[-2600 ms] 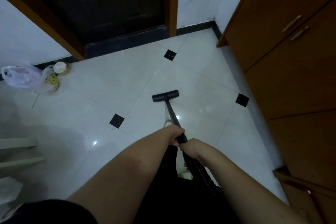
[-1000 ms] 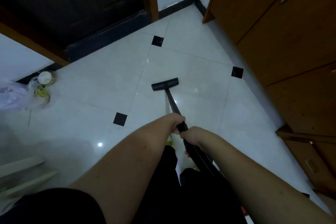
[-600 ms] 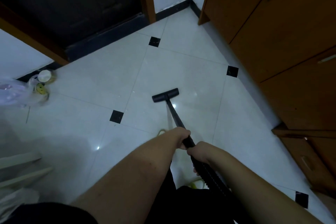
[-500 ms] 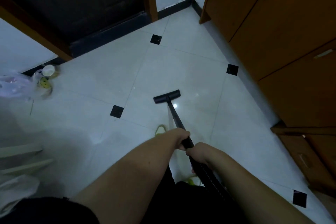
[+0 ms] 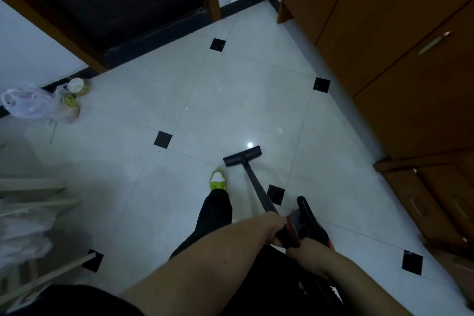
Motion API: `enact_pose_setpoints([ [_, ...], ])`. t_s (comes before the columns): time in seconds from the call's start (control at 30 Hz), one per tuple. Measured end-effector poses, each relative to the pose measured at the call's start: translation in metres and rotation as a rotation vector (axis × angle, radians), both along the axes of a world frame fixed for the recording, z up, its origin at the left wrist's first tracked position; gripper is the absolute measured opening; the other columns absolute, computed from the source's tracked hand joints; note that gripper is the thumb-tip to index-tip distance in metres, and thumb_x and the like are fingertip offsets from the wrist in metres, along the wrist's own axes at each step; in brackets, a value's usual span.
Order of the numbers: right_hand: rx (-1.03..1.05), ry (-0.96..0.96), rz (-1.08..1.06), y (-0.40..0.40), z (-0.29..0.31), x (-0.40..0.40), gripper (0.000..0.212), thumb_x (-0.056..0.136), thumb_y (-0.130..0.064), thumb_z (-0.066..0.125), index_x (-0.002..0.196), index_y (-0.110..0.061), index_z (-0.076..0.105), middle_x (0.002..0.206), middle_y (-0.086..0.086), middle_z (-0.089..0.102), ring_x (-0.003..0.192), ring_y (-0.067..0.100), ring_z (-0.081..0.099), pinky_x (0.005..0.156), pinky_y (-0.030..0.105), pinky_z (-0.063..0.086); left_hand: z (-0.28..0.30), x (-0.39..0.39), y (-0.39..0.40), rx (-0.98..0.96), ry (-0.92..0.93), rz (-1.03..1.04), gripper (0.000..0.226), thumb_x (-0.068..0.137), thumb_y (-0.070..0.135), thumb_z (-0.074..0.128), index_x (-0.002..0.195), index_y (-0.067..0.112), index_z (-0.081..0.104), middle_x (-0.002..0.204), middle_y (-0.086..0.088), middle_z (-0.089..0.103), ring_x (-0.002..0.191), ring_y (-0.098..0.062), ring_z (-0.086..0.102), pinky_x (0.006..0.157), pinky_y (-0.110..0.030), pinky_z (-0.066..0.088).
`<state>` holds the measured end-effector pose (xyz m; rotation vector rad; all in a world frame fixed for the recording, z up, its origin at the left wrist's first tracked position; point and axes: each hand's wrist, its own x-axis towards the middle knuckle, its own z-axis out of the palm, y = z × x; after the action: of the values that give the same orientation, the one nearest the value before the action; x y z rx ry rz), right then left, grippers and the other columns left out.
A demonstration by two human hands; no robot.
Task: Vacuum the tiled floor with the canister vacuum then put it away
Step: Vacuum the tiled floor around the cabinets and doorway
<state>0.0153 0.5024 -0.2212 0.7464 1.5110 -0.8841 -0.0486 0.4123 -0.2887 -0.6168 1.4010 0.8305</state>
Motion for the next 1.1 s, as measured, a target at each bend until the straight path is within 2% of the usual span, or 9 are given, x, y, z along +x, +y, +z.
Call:
enact_pose_setpoints([
  [0.17,0.019,-0.021,0.034,0.006,0.003,0.006,0.018,0.089,-0.023,0.049,0.072,-0.017,0.053,0.063,-0.001,0.052,0.052,0.012,0.049,0.054,0.022,0.039,-0.004,0.016,0.008,-0.075,-0.061,0.096,0.031,0.103,0.016,0.038,0.073,0.007,0.042,0.086,-0.011,0.059,0.058,-0.016,0.047,0.063,-0.02,0.053],
  [0.37,-0.039,-0.028,-0.005,-0.017,0.0,-0.04,0.017,0.091,-0.027,0.047,0.086,-0.012,0.055,0.074,0.008,0.057,0.075,0.027,0.058,0.071,0.033,0.047,-0.019,-0.032,-0.012,-0.074,-0.046,0.125,0.02,0.101,0.016,0.041,0.1,-0.002,0.05,0.074,-0.012,0.052,0.066,-0.023,0.055,0.073,-0.031,0.052],
  [0.47,-0.052,-0.042,-0.049,-0.035,0.003,-0.081,0.023,0.098,-0.024,0.044,0.084,-0.007,0.052,0.07,0.013,0.058,0.063,0.028,0.059,0.064,0.034,0.052,-0.028,-0.069,-0.026,-0.083,0.005,0.091,0.02,0.101,0.017,0.043,0.086,0.003,0.046,0.074,-0.011,0.051,0.061,-0.02,0.051,0.054,-0.03,0.053],
  [0.53,-0.026,-0.04,-0.048,-0.047,0.0,-0.108,0.024,0.098,-0.021,0.044,0.088,0.0,0.052,0.068,0.017,0.06,0.059,0.029,0.06,0.071,0.041,0.057,-0.034,-0.096,-0.035,-0.07,0.023,0.075,0.02,0.1,0.014,0.043,0.083,0.004,0.046,0.074,-0.011,0.052,0.061,-0.019,0.052,0.04,-0.026,0.05],
  [0.63,0.029,0.028,0.032,-0.066,-0.007,-0.147,0.024,0.096,-0.021,0.043,0.1,0.0,0.055,0.076,0.013,0.061,0.069,0.029,0.065,0.075,0.039,0.055,-0.036,-0.135,-0.05,-0.046,0.055,0.072,0.013,0.1,0.015,0.041,0.1,0.003,0.047,0.075,-0.01,0.052,0.066,-0.021,0.055,0.055,-0.031,0.051],
  [0.73,0.043,0.061,0.08,-0.081,-0.008,-0.18,0.02,0.097,-0.019,0.041,0.1,-0.002,0.05,0.087,0.016,0.061,0.083,0.031,0.063,0.078,0.039,0.054,-0.038,-0.168,-0.062,-0.042,0.101,0.054,0.014,0.1,0.015,0.042,0.106,0.003,0.045,0.076,-0.01,0.053,0.065,-0.02,0.055,0.052,-0.031,0.048],
  [0.87,0.018,0.012,-0.063,-0.091,-0.013,-0.205,0.023,0.099,-0.016,0.037,0.084,-0.001,0.045,0.077,0.022,0.063,0.06,0.029,0.061,0.067,0.039,0.054,-0.049,-0.196,-0.071,-0.04,0.112,0.057,0.014,0.099,0.014,0.043,0.108,0.004,0.044,0.078,-0.01,0.054,0.065,-0.019,0.054,0.049,-0.031,0.047],
  [1.0,0.008,-0.021,-0.111,-0.092,-0.016,-0.204,0.021,0.1,-0.018,0.038,0.1,0.002,0.044,0.074,0.021,0.059,0.054,0.027,0.058,0.055,0.032,0.05,-0.054,-0.197,-0.074,-0.046,0.073,0.083,0.012,0.099,0.014,0.044,0.1,0.003,0.045,0.078,-0.01,0.054,0.065,-0.019,0.055,0.057,-0.033,0.051],
  [1.1,0.017,-0.021,-0.121,-0.089,-0.019,-0.185,0.02,0.099,-0.019,0.04,0.102,0.0,0.043,0.074,0.019,0.058,0.06,0.03,0.061,0.059,0.035,0.053,-0.06,-0.18,-0.072,-0.048,0.061,0.072,0.014,0.098,0.014,0.047,0.103,0.001,0.046,0.079,-0.012,0.055,0.07,-0.023,0.058,0.073,-0.037,0.053],
])
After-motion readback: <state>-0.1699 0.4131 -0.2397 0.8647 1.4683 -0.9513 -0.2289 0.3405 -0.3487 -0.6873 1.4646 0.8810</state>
